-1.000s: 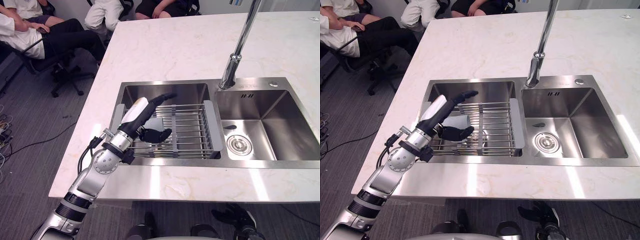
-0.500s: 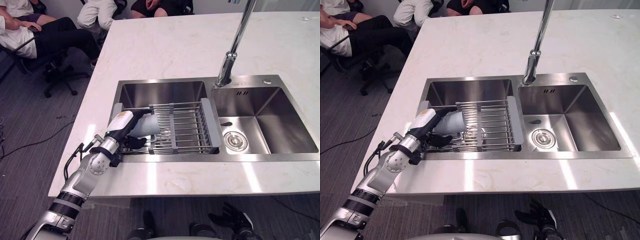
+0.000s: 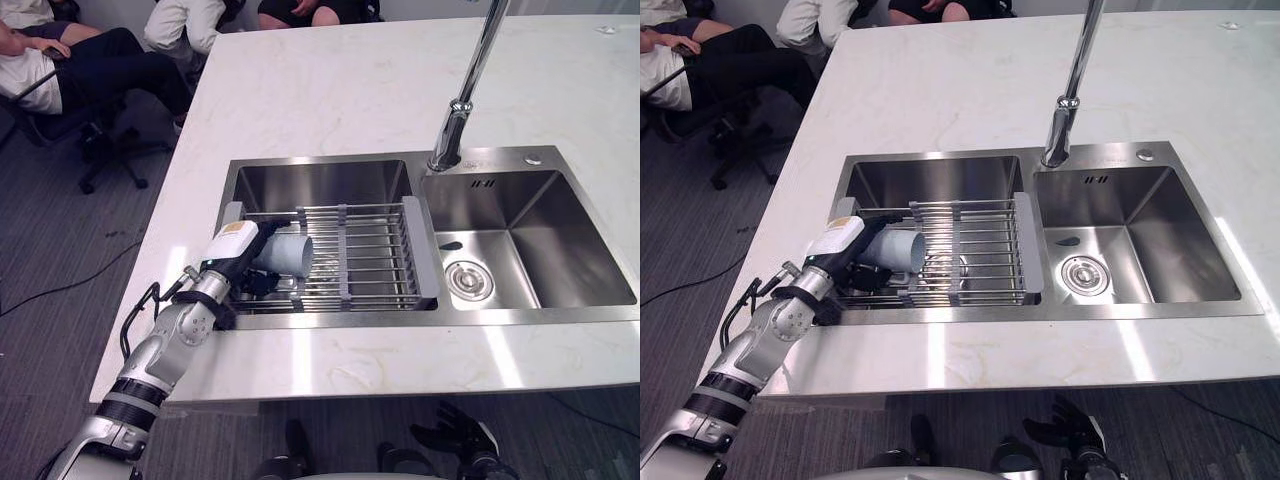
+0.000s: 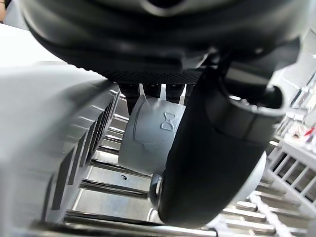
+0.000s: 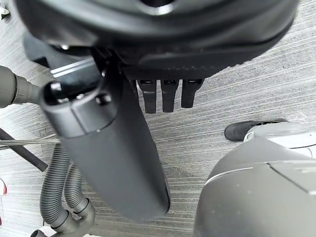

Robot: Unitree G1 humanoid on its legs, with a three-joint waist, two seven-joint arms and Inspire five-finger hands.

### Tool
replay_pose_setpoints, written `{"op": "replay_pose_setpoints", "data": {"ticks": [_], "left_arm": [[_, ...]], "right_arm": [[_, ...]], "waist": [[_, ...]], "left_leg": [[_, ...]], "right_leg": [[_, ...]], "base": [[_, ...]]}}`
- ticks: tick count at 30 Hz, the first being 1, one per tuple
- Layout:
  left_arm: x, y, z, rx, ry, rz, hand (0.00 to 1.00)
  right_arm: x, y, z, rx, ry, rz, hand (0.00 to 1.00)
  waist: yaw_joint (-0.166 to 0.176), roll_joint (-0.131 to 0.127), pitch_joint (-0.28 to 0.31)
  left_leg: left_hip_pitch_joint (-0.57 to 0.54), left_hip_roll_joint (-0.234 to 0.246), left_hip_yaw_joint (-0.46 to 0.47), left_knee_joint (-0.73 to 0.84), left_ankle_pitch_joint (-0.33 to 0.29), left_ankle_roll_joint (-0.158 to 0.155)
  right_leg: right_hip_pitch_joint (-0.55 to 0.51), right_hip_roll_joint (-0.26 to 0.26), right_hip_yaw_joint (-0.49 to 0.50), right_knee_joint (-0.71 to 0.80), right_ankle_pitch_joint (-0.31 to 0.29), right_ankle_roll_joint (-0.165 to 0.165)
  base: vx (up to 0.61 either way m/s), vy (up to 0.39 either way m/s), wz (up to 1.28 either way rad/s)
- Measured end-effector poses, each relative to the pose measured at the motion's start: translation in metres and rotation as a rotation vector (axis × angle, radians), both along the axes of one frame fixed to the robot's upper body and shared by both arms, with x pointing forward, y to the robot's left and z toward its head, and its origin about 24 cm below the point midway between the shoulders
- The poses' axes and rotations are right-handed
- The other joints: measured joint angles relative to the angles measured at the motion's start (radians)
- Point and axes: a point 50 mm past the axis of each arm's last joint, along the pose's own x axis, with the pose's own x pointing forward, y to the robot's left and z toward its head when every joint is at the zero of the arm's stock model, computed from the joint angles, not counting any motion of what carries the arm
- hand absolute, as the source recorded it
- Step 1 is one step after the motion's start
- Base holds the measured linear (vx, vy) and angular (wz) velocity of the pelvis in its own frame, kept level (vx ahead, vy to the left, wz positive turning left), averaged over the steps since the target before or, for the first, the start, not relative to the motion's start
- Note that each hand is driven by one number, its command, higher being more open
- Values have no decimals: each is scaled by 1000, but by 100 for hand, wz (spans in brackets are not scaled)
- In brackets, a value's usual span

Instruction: Walk over to the sink, pick up the cup, carry it to the dishwasher, place the cup inside the dishwasher, then close the dishwasher door

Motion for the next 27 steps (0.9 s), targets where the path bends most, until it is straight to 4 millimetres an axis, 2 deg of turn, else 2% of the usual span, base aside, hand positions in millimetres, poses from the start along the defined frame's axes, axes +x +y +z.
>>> {"op": "replay_pose_setpoints", "data": {"ticks": [6,10,15,18,19,21,22,27], "left_arm": [[4,-13,4,28,-8,-63,30],[4,-15,5,20,-9,-67,30],[2,-21,5,-105,0,-65,30],[-10,-19,1,-346,13,-11,30],[-16,-23,1,-458,15,-13,30],[-25,-31,2,-568,9,-23,30],[-34,-38,1,-696,19,-37,30],[-52,-55,-1,-1057,66,-53,30]], "right_arm": [[5,0,1,-1,-12,2,90],[6,1,1,-2,-15,-1,90],[3,3,0,2,-7,-10,90],[1,6,-2,12,-2,-16,90],[1,7,-2,16,-2,-20,90],[1,7,-2,17,-4,-23,90],[1,7,-2,17,-4,-24,90],[1,7,-2,17,-4,-32,90]], "waist": [[-22,0,0],[-29,0,0],[-24,0,0],[-20,0,0],[-14,0,0],[-10,0,0],[-7,0,0],[3,1,-2]], "left_leg": [[-1,0,10,0,0,0],[2,3,21,0,0,1],[7,3,22,0,1,1],[13,3,21,0,1,1],[13,4,20,0,1,1],[17,4,20,0,1,1],[22,4,21,-1,1,1],[31,10,24,-1,2,2]], "right_leg": [[-2,0,10,-7,11,2],[-6,2,24,-7,18,2],[-3,2,26,-6,18,2],[3,2,27,-6,19,2],[4,2,25,-6,19,2],[6,2,26,-5,19,2],[11,2,27,-4,19,2],[17,6,31,-4,19,1]], "base": [[-8,11,-6],[-21,11,-9],[-4,2,-1],[0,0,0],[0,0,0],[0,0,0],[0,0,0],[-35,-2,-3]]}}
